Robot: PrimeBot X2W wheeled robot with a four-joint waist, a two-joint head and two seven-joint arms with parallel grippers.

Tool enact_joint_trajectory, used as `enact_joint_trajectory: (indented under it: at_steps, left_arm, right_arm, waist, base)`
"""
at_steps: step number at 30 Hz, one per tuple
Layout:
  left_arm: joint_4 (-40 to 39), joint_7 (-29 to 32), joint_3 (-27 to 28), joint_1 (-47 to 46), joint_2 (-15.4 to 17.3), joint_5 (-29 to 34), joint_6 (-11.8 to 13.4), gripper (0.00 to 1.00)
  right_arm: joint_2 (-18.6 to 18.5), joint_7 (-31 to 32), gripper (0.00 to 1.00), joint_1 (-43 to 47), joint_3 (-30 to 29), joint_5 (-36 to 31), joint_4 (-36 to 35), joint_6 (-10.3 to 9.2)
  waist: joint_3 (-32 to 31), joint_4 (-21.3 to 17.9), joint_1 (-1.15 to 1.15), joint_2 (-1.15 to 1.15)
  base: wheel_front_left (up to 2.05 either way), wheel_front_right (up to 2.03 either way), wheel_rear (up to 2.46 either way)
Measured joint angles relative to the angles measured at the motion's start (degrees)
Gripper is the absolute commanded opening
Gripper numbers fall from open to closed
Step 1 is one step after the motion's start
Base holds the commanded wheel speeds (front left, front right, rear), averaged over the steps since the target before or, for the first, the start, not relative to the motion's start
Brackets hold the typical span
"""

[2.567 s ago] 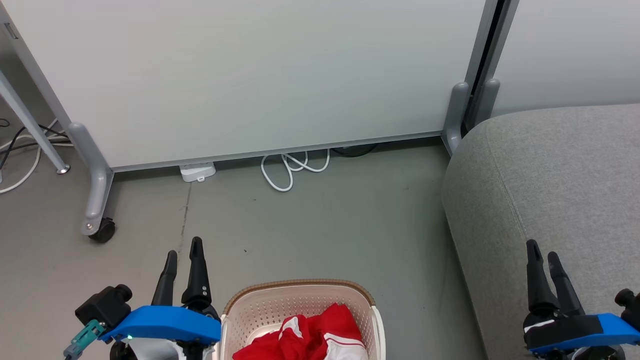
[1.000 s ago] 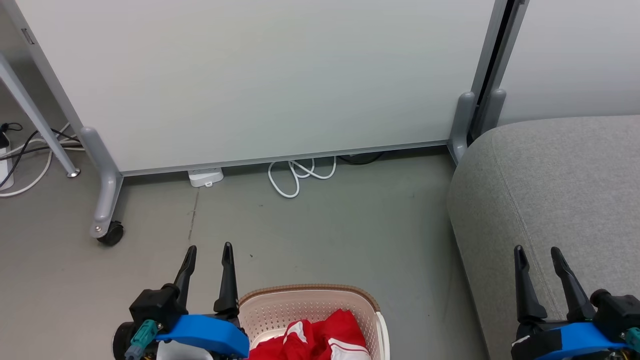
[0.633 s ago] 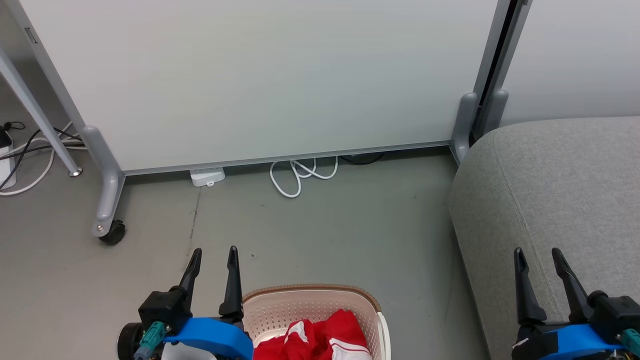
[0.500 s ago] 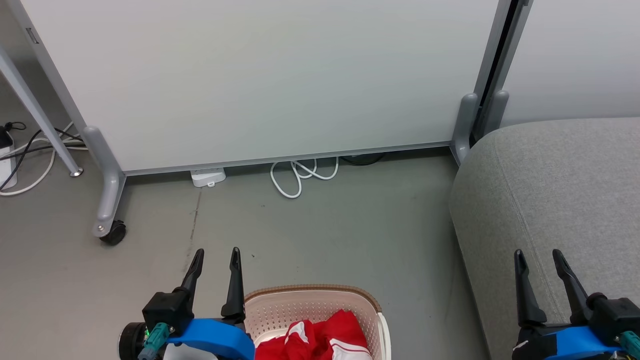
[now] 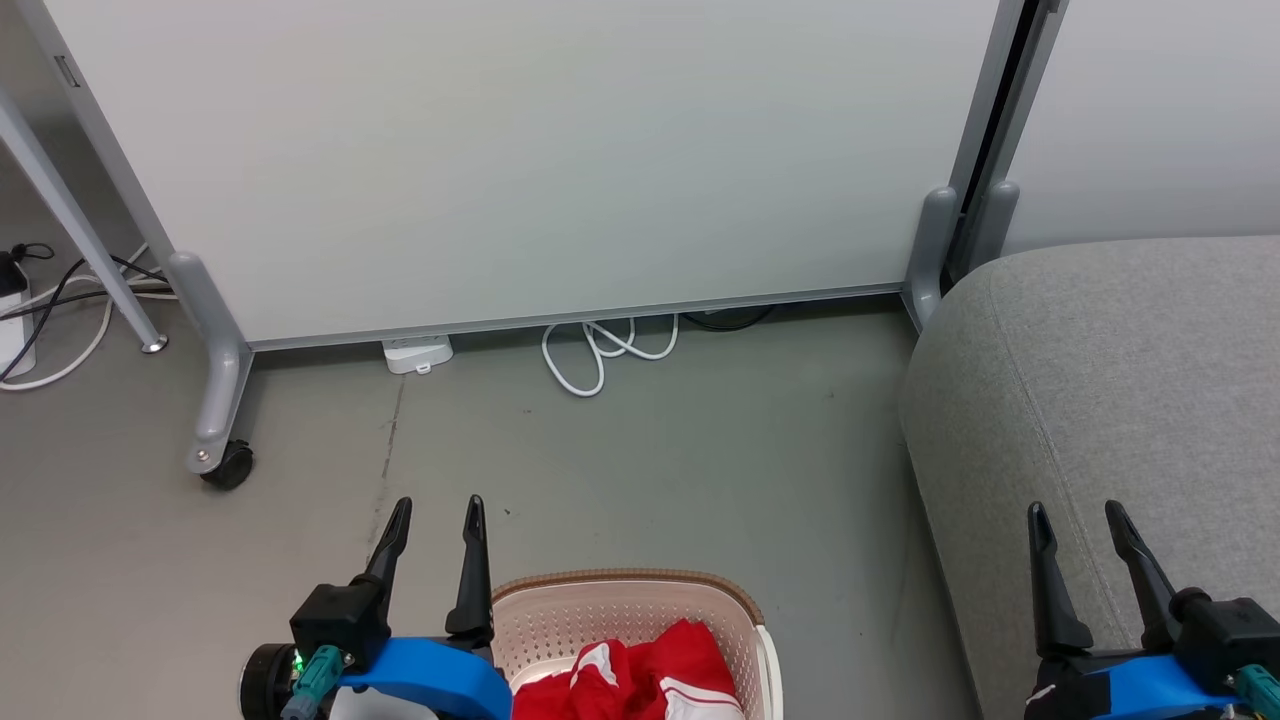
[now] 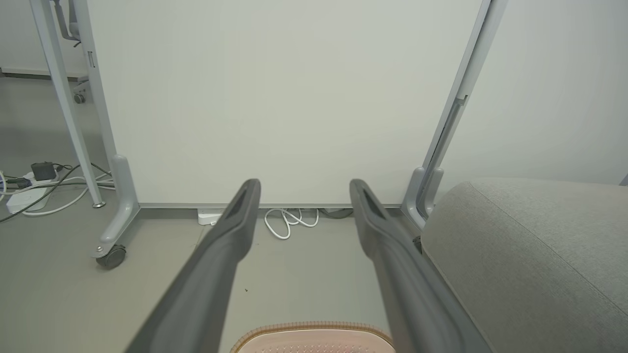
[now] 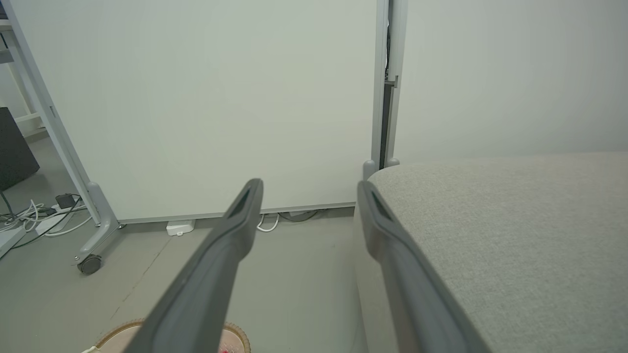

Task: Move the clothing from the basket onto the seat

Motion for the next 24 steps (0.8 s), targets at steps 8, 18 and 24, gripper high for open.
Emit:
enact_joint_trajectory:
  at_steps: [8,18,24]
  left_arm:
    - [0.3,0.0,0.1,-0.1,0.0,-0.2,0.0,1.00]
    - [0.4,0.0,0.1,-0.1,0.0,-0.1,-0.1,1.00]
    - [0.7,0.0,0.3,-0.1,0.0,0.3,-0.1,1.00]
  right_arm:
    - [0.0,-0.3,1.00,0.0,0.1,0.1,0.3,0.00]
    - [0.0,-0.3,1.00,0.0,0.5,0.2,0.3,0.00]
    - [0.0,-0.3,1.00,-0.1,0.9,0.3,0.2,0.00]
  waist:
    - [0.1,0.1,0.00,0.00]
    - [0.4,-0.2,0.00,0.00]
    - [1.1,-0.7,0.00,0.00]
  base:
    - [0.00,0.00,0.00]
    - [0.00,0.00,0.00]
    - [0.00,0.00,0.00]
